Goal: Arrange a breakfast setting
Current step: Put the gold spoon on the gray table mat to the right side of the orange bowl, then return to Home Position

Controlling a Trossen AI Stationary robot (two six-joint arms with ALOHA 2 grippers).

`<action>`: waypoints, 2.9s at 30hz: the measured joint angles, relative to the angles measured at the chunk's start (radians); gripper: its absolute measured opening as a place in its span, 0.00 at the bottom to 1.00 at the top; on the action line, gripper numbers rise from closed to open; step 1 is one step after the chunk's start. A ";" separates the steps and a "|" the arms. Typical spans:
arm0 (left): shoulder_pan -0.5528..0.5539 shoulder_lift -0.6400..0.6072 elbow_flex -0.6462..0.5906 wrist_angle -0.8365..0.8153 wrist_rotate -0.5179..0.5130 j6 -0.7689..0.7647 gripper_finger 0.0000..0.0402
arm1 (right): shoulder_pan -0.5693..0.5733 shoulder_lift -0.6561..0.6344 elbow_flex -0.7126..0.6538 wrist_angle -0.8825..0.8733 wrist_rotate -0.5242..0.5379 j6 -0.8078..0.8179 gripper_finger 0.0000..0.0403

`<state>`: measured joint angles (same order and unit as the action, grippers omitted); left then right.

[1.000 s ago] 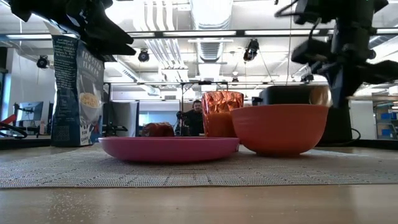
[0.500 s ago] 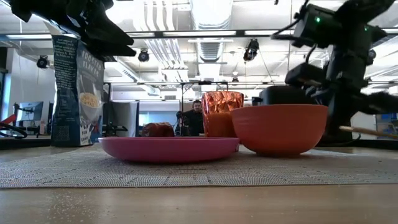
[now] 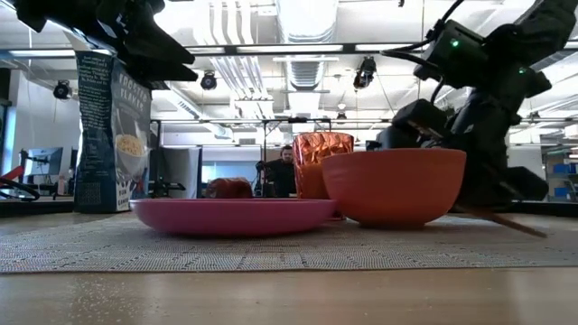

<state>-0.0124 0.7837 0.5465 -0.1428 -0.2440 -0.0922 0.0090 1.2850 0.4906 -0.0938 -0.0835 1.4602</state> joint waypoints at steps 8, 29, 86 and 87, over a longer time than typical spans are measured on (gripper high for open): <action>0.000 0.000 0.000 0.001 0.000 -0.001 0.72 | 0.003 0.111 0.052 0.056 -0.087 -0.043 0.02; 0.000 0.000 0.000 0.000 0.002 0.000 0.72 | 0.004 0.082 0.072 0.032 -0.129 -0.048 0.21; -0.078 -0.055 -0.174 0.283 0.099 -0.070 0.72 | -0.140 -0.484 -0.380 0.769 0.311 -1.114 0.25; -0.078 -0.056 -0.180 0.283 0.099 -0.048 0.72 | -0.140 -0.484 -0.399 0.790 0.311 -1.107 0.25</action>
<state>-0.0906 0.7277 0.3669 0.1398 -0.1452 -0.1406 -0.1314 0.8013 0.0913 0.6958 0.2279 0.3531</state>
